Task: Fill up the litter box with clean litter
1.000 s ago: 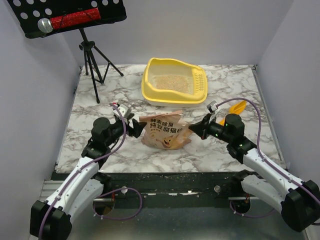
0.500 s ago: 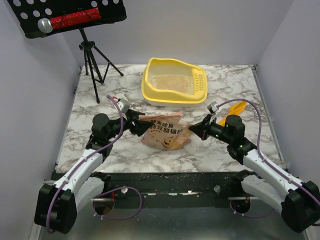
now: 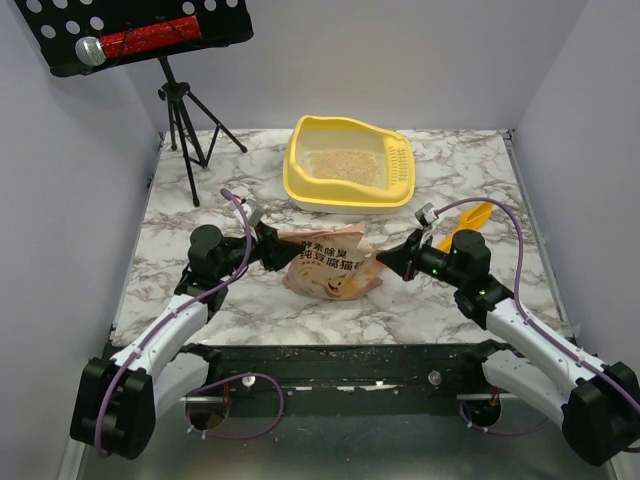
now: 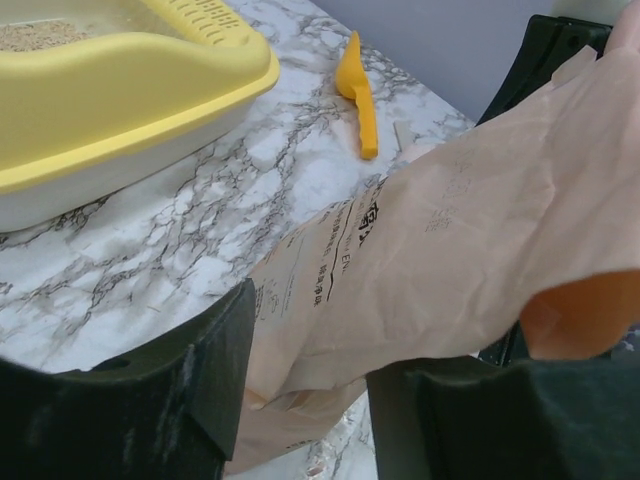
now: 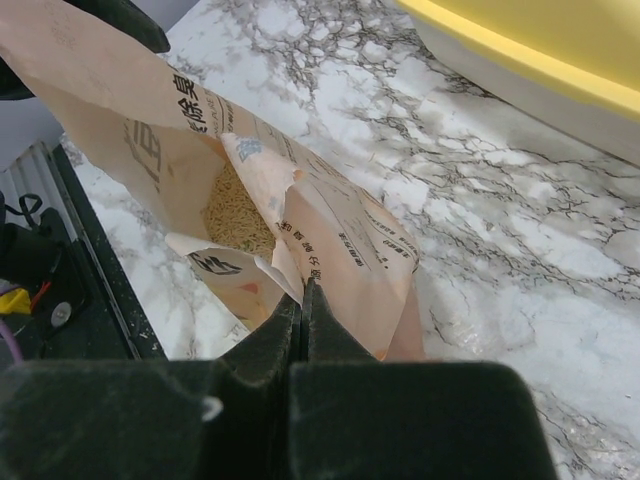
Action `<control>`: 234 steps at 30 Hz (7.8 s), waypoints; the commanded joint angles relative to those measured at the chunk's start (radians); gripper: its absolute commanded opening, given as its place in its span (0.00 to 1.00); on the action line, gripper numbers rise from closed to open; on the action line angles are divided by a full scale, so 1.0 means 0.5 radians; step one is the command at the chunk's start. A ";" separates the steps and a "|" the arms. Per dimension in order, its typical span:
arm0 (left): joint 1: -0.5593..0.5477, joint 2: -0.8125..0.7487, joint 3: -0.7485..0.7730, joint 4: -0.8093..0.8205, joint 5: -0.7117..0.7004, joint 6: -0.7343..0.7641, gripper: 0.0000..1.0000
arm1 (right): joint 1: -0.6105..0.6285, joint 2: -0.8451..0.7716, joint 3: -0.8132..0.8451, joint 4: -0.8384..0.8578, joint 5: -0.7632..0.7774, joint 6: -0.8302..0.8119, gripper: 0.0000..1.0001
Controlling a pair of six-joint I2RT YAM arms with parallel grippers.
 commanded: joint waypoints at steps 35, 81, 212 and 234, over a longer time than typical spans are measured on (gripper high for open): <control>0.013 -0.612 0.233 -1.991 -0.386 -0.764 0.00 | -0.156 0.089 -0.120 -0.317 -1.206 1.047 0.00; -0.009 -0.845 -0.104 -2.120 0.028 -1.193 0.00 | 0.714 0.352 1.143 -1.746 -0.262 -0.103 0.51; 0.135 -0.554 0.003 -1.516 0.412 -1.374 0.00 | 1.077 0.656 1.135 -1.394 0.328 -1.929 0.60; 0.132 -0.582 0.126 -1.611 0.387 -1.285 0.00 | 1.053 0.911 1.073 -1.633 0.030 -1.837 0.51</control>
